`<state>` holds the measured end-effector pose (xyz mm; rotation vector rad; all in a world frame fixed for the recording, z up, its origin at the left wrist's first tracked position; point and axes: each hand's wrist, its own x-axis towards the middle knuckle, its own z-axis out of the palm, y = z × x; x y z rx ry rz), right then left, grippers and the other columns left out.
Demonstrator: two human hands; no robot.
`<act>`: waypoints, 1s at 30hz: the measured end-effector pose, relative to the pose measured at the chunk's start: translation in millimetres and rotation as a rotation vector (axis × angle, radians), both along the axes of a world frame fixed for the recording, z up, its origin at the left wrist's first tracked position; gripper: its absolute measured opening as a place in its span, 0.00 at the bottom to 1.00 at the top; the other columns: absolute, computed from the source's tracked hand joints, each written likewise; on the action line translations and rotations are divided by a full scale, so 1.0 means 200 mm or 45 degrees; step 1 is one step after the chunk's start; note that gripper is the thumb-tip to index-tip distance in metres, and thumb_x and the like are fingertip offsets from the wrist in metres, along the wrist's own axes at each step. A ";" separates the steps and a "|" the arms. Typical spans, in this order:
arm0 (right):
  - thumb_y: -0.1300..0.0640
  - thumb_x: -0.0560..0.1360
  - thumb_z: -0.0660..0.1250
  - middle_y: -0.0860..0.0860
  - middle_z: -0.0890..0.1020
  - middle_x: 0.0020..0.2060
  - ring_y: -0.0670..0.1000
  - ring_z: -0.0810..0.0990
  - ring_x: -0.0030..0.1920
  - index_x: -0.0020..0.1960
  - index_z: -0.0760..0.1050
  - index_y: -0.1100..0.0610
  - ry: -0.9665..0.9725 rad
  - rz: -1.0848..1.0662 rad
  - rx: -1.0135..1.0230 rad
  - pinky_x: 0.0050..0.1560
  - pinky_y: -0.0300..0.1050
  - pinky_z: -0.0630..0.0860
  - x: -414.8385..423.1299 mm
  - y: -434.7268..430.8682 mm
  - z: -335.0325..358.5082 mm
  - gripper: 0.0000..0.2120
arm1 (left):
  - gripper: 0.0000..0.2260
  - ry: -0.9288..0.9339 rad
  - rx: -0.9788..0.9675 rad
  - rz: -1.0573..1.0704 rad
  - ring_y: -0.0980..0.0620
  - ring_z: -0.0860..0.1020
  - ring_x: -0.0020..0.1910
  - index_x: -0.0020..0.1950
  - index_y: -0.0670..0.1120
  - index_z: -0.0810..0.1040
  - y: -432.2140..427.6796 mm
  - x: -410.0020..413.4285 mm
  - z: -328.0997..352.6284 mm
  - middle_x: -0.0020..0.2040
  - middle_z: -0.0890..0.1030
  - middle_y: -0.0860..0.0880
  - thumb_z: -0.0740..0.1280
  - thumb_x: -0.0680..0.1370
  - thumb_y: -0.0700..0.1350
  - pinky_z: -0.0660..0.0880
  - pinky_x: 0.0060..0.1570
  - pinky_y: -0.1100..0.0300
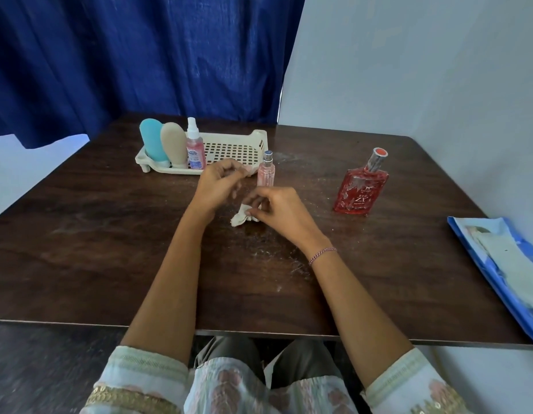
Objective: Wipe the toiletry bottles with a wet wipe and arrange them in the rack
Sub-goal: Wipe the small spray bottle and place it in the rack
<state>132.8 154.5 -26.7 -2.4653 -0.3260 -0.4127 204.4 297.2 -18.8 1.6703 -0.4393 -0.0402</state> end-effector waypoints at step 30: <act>0.65 0.69 0.73 0.50 0.82 0.45 0.46 0.80 0.46 0.58 0.75 0.55 0.087 0.021 1.122 0.46 0.39 0.78 0.00 -0.03 0.07 0.20 | 0.10 0.211 -0.350 -0.356 0.53 0.81 0.27 0.49 0.41 0.76 0.03 -0.04 0.07 0.33 0.83 0.45 0.70 0.70 0.41 0.77 0.25 0.65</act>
